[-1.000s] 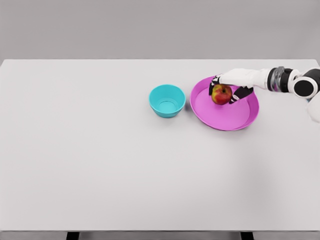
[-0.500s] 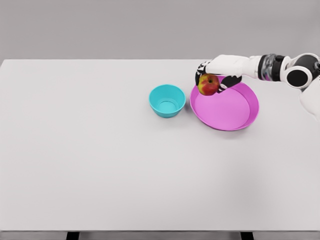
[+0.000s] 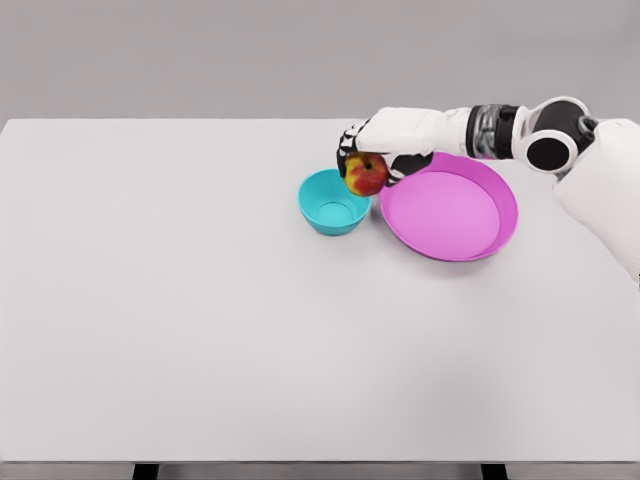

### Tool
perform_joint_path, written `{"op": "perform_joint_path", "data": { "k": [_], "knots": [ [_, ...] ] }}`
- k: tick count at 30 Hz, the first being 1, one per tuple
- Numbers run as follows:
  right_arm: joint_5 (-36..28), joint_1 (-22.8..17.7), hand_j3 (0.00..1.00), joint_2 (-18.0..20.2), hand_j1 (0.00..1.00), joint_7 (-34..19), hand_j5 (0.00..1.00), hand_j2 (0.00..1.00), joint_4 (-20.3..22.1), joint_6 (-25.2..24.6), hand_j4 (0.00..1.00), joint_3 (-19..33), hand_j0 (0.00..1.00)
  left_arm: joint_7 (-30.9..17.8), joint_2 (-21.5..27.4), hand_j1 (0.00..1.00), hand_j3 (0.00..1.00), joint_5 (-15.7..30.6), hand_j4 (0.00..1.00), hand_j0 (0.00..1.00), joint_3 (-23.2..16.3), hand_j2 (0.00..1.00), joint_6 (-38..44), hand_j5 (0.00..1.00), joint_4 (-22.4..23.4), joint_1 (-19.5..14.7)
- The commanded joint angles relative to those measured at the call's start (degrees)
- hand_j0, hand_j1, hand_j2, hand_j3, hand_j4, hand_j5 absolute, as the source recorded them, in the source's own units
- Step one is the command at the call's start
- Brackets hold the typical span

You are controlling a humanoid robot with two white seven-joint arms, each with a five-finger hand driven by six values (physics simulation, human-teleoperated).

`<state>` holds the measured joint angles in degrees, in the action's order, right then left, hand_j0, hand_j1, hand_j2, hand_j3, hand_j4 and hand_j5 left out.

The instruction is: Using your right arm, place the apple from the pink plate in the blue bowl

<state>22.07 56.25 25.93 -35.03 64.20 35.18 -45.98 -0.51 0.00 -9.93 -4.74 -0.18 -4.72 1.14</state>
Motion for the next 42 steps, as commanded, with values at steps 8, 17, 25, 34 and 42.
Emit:
{"op": "perform_joint_path", "data": {
  "k": [8,17,25,34,42],
  "knots": [
    [0.0,2.5,0.41,-5.1,0.41,0.0,0.41,0.41,-4.9,-0.2,0.41,-4.4,0.41,0.0,0.0,1.0,1.0,0.0,1.0,1.0,0.0,1.0,0.0,1.0,0.0,0.0],
    [0.0,3.4,1.0,-6.5,1.0,0.0,1.0,1.0,-7.9,-0.2,1.0,-5.7,1.0,0.0,0.0,1.0,1.0,0.0,1.0,1.0,0.0,1.0,0.0,1.0,0.0,0.0],
    [-0.2,4.3,1.0,-5.7,1.0,0.0,1.0,1.0,-6.7,-0.2,1.0,-5.3,1.0,0.0,0.0,1.0,1.0,0.0,1.0,1.0,0.0,1.0,0.0,1.0,0.0,0.0],
    [-3.2,-9.8,1.0,12.0,1.0,0.0,1.0,1.0,6.1,-0.2,1.0,17.3,1.0,0.0,0.0,1.0,1.0,0.0,1.0,1.0,0.0,1.0,0.0,1.0,0.1,0.0],
    [-3.5,-24.2,1.0,8.3,1.0,0.0,1.0,1.0,5.1,-0.2,1.0,34.8,1.0,0.0,0.0,1.0,1.0,0.0,1.0,1.0,0.0,1.0,0.0,1.0,0.0,0.0]
  ]
}}
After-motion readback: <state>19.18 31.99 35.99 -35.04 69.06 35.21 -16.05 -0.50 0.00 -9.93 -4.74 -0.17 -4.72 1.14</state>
